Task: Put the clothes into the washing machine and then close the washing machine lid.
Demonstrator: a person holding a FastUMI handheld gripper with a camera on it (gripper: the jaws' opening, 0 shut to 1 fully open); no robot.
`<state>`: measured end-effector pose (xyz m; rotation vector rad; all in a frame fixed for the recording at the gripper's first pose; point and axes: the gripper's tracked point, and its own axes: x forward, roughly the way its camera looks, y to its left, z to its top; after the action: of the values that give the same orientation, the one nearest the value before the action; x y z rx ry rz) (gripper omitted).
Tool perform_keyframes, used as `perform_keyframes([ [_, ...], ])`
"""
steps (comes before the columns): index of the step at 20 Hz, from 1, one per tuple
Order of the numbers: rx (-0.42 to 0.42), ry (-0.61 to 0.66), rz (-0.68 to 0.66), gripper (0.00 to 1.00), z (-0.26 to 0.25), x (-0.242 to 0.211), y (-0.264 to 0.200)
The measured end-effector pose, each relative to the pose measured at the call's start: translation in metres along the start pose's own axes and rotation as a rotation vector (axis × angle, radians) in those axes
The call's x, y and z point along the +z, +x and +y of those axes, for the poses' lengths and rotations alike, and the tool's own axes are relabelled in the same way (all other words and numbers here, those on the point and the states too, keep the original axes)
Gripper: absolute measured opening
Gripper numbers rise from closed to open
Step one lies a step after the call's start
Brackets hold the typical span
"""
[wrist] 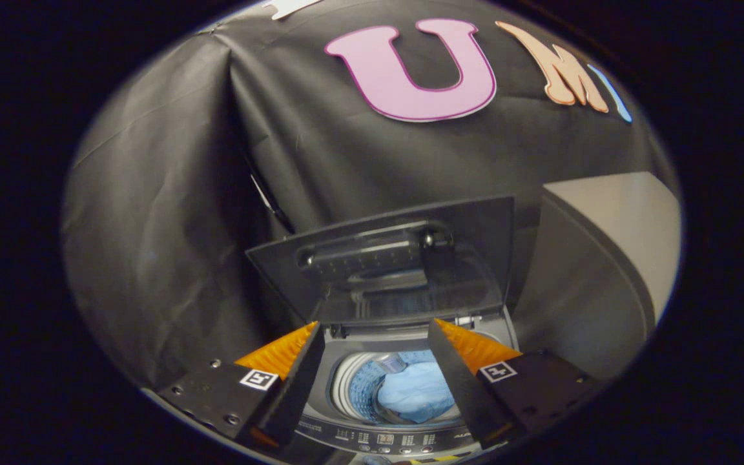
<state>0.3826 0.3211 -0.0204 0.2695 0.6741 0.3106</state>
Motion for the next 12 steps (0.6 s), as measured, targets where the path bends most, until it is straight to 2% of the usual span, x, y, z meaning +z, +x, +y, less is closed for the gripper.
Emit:
perform_keyframes([
  [5,-0.028,-0.07,-0.059,0.98,0.013,0.049,-0.002],
  [9,-0.061,-0.104,-0.163,0.98,0.013,0.089,0.009],
  [12,-0.029,-0.116,-0.265,0.98,0.018,0.117,0.026],
])
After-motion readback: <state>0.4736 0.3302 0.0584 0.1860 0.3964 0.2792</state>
